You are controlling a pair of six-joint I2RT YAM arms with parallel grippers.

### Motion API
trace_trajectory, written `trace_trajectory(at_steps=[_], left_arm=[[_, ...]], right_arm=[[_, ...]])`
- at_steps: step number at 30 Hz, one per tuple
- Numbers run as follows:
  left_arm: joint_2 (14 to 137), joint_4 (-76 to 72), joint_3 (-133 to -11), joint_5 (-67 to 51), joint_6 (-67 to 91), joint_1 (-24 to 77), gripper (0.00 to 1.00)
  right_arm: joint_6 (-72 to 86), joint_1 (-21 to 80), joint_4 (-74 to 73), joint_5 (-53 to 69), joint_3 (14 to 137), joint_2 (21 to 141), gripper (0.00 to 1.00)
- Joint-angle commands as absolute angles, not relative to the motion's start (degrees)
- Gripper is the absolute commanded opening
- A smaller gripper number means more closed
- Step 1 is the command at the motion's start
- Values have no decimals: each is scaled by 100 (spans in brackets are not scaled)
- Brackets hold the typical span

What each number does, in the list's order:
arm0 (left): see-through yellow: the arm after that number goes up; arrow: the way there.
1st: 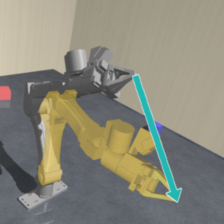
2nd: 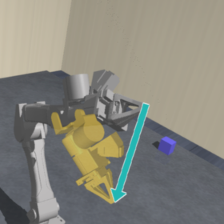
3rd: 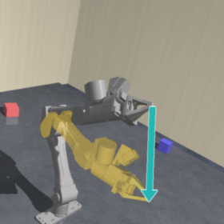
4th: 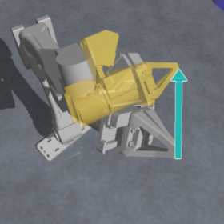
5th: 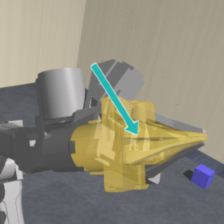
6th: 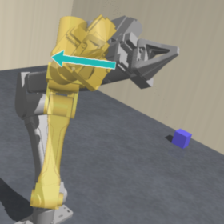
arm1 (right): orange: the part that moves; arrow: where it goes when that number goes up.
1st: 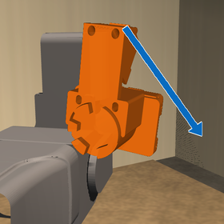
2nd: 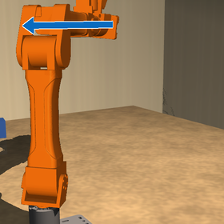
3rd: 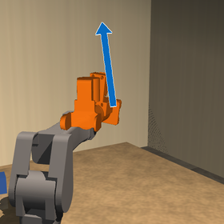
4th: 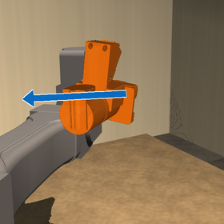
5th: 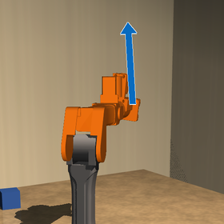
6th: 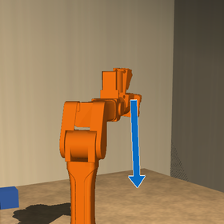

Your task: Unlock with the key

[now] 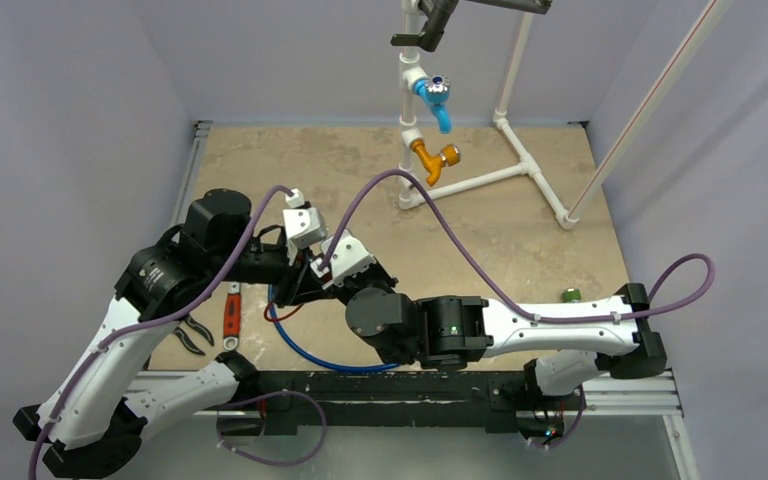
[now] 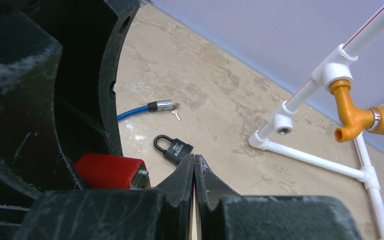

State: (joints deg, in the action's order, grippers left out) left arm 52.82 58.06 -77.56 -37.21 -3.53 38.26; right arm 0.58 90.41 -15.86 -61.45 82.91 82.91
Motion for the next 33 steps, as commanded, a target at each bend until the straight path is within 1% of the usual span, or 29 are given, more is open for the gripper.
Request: trace_trajectory(at_steps=[1, 5, 7, 10, 11, 13, 14, 16, 20, 23, 24, 27, 33], left_arm=[[5427, 4839, -8024, -3828, -408, 3851, 0], [5389, 5121, -7997, -3736, -807, 3850, 0], [5336, 5227, -7920, -3727, -966, 3850, 0], [5277, 5310, -7784, -3806, -1182, 3849, 0], [5275, 5354, -7771, -3856, -1245, 3850, 0], [5274, 5438, -7769, -4005, -1372, 3850, 0], [5281, 5479, -7774, -4046, -1428, 3850, 0], [5299, 5564, -7805, -4108, -1491, 3850, 0], [5347, 5633, -7899, -4217, -1564, 3850, 0], [5372, 5650, -7964, -4349, -1578, 3850, 0], [5375, 5669, -7989, -4375, -1592, 3850, 0], [5382, 5725, -8068, -4407, -1649, 3850, 0], [5353, 5731, -8136, -4473, -1646, 3850, 0]], right_arm=[[271, 9364, -641, -4861, 8369, 8350, 0], [520, 9308, -1374, -4976, 8334, 7891, 0], [713, 9095, -1675, -4816, 8198, 7422, 9], [993, 8712, -2001, -4277, 8020, 6680, 33], [1061, 8583, -2136, -4060, 7998, 6529, 40], [1172, 8401, -2389, -3713, 7991, 6317, 48], [1192, 8323, -2486, -3552, 7993, 6243, 51], [1269, 8189, -2623, -3180, 7997, 6126, 52], [1457, 7735, -2118, -1578, 7714, 5873, 53], [1457, 7387, -1766, -579, 7545, 5921, 53], [1861, 7263, -1626, -268, 7485, 5942, 52], [2175, 6854, -1226, 579, 7352, 6018, 49], [2462, 6488, -921, 1352, 7245, 6108, 45]])
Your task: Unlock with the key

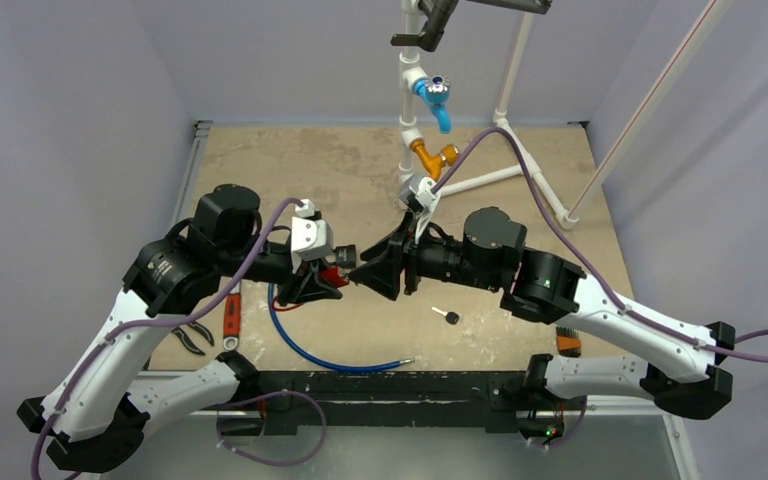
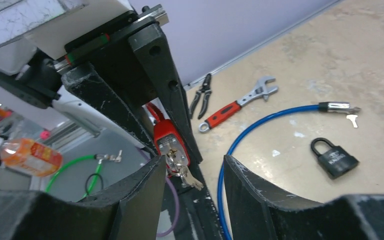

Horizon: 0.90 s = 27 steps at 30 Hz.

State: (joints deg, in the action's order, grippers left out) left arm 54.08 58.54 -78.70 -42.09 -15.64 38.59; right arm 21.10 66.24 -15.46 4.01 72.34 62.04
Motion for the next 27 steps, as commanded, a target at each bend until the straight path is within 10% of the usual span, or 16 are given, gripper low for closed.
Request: trace_trajectory(at_steps=[1, 27], left_arm=[[5353, 5735, -8138, -4469, -1639, 3850, 0], [5347, 5889, -8347, -4097, -2276, 3866, 0]], right_arm=[[2487, 6460, -911, 1428, 7245, 6120, 44], [2786, 6264, -1250, 1578, 7364, 6535, 0]])
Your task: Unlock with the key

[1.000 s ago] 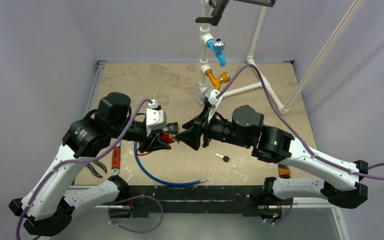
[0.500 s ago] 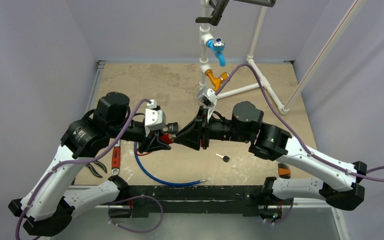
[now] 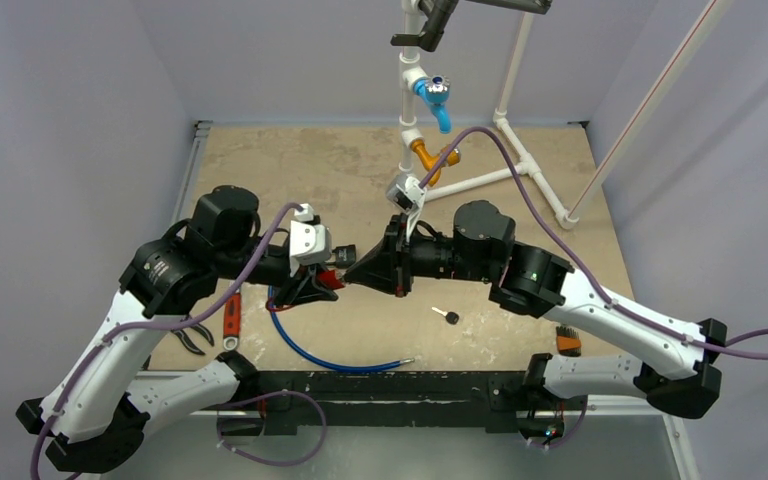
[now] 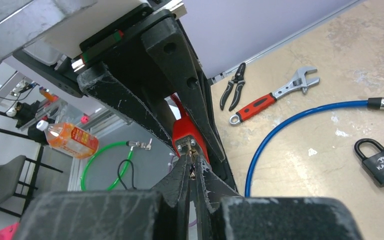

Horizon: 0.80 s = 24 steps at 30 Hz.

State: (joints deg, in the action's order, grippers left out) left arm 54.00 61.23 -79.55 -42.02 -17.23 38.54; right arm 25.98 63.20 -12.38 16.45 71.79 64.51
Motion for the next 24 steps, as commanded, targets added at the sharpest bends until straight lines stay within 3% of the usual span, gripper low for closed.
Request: trace_trajectory(at_steps=[1, 18, 24], left_arm=[[5351, 5896, -8402, -3934, -2491, 3867, 0], [5600, 6125, -9131, -2360, -4455, 4593, 0], [5113, 5228, -8423, -1015, -5695, 5530, 0]], right_arm=[[2865, 6247, -1277, 1515, 7354, 6549, 0], [4375, 6093, -953, 1664, 7254, 7024, 0], [5119, 5739, -960, 1859, 7039, 7058, 0]])
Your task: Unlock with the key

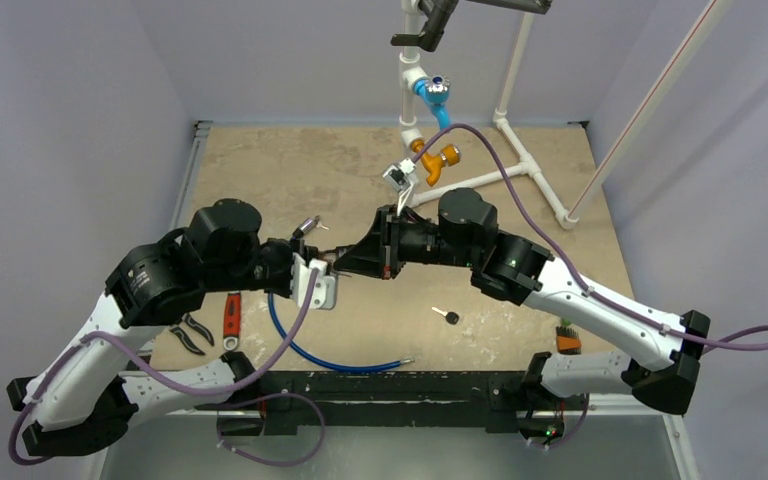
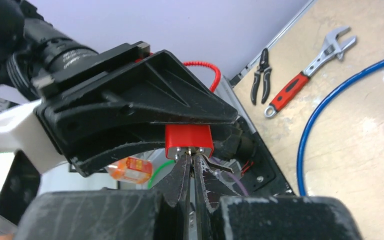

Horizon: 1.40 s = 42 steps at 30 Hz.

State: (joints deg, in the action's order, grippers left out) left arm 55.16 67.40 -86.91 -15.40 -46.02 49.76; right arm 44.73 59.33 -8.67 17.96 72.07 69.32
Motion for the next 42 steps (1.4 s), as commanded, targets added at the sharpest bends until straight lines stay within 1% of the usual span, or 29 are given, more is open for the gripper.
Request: trace_trajectory(at_steps=[1, 6, 13, 14, 15, 21, 24, 27, 29, 33, 35, 38, 42], left_arm=[[5044, 4993, -8281, -848, -5799, 5653, 0], [4942, 4640, -8193, -512, -5891, 5882, 0], [4790, 4520, -8029, -475, -5930, 5974, 0], [4804, 4581, -8052, -509, -5826, 5974, 0], [4821, 4675, -8082, -559, -5723, 5976, 0], [5020, 5536, -8374, -910, -4718, 5968, 0], [5040, 5690, -8304, -1174, -4281, 5927, 0], [5118, 5917, -8368, -1614, -3809, 5726, 0], [5332, 6295, -8632, -2093, -3496, 5498, 0], [5992, 7074, -9304, -3350, -2948, 4895, 0], [6145, 7160, -9430, -3611, -2702, 4783, 0], [6183, 7076, -9369, -3847, -2418, 4757, 0], [6300, 7097, -9332, -4138, -2170, 4701, 0]], right_arm=[[5233, 5683, -859, 1917, 6963, 7039, 0], [5624, 5555, -483, 2079, 6712, 6918, 0], [5646, 5448, -526, 2231, 6717, 6870, 0], [5555, 5416, -645, 2230, 6783, 6842, 2], [5439, 5378, -797, 2178, 6882, 6801, 8], [4504, 5309, -1875, 1568, 7765, 6461, 45], [4155, 5308, -2208, 1464, 8078, 6376, 56], [3789, 5309, -2307, 1455, 8155, 6234, 62], [3382, 5309, -2314, 1356, 8163, 6126, 63], [2611, 5359, -2166, 1938, 8101, 6116, 65], [2239, 5540, -2227, 1954, 8139, 6191, 65], [1853, 5987, -2203, 1628, 8175, 6275, 65], [1649, 6306, -2045, 1550, 8179, 6372, 63]])
